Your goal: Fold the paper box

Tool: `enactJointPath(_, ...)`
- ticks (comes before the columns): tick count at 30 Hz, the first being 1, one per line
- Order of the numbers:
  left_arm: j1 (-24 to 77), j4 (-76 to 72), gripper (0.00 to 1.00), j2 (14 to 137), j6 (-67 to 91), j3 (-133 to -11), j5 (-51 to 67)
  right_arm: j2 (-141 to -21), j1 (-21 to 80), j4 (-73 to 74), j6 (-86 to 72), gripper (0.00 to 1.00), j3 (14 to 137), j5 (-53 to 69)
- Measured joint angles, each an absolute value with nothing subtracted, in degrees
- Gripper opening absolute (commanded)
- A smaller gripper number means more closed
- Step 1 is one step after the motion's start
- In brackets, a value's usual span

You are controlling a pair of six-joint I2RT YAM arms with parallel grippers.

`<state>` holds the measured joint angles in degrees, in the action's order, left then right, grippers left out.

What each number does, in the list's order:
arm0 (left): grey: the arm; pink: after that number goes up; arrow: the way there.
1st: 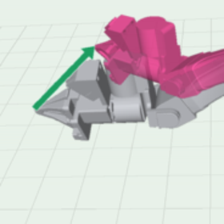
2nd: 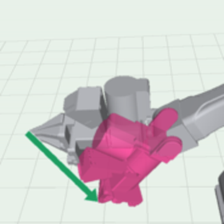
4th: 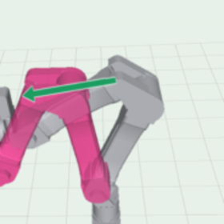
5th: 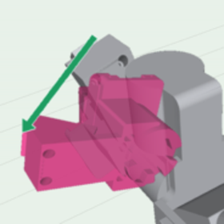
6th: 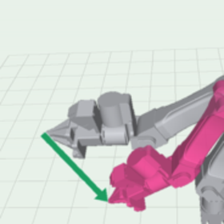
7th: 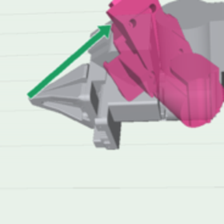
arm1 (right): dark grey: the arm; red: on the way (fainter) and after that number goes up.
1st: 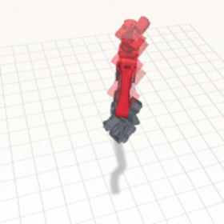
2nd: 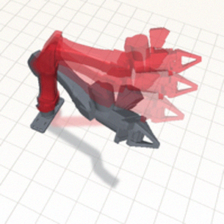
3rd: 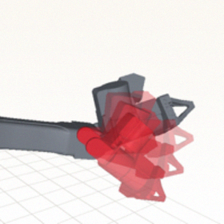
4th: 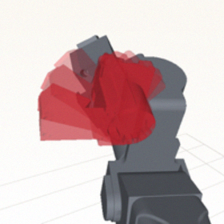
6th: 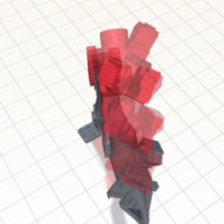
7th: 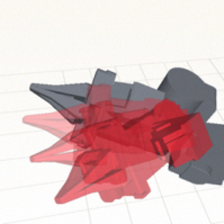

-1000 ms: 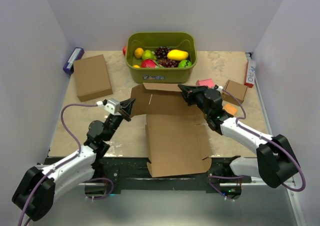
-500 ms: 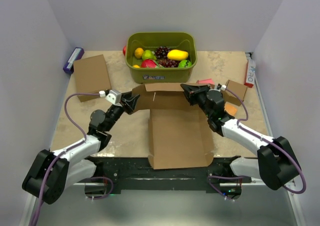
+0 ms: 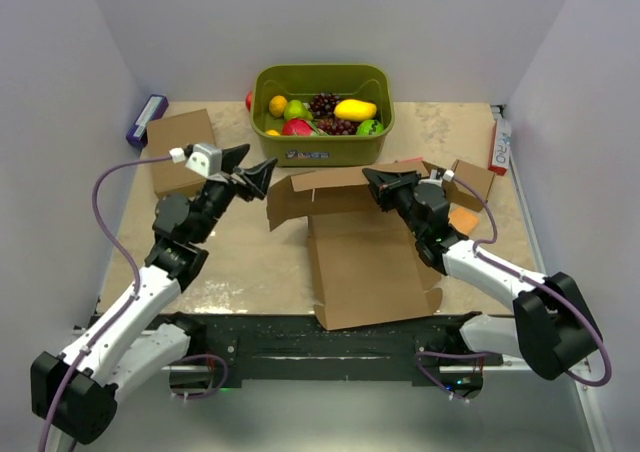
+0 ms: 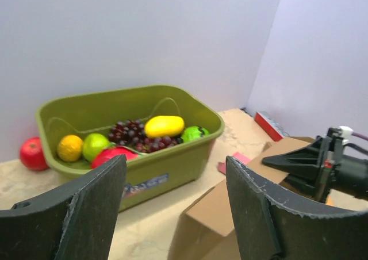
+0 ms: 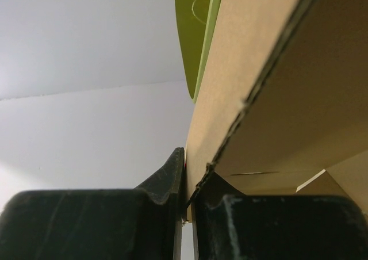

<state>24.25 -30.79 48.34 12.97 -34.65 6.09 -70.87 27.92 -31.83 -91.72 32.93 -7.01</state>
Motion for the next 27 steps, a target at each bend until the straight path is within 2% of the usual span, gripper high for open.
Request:
enactJointPath(11,32.77,-15.29,0.73,64.07,22.33,-47.27,8.08,-71.53,27.92,-34.44,-91.55,0.11,31.42,-6.98)
enactJointPath(27,33.95,-11.03,0.72,67.18,28.53,-47.31,7.73,-71.75,27.92,-35.4,-91.46,0.12,30.46,-6.98)
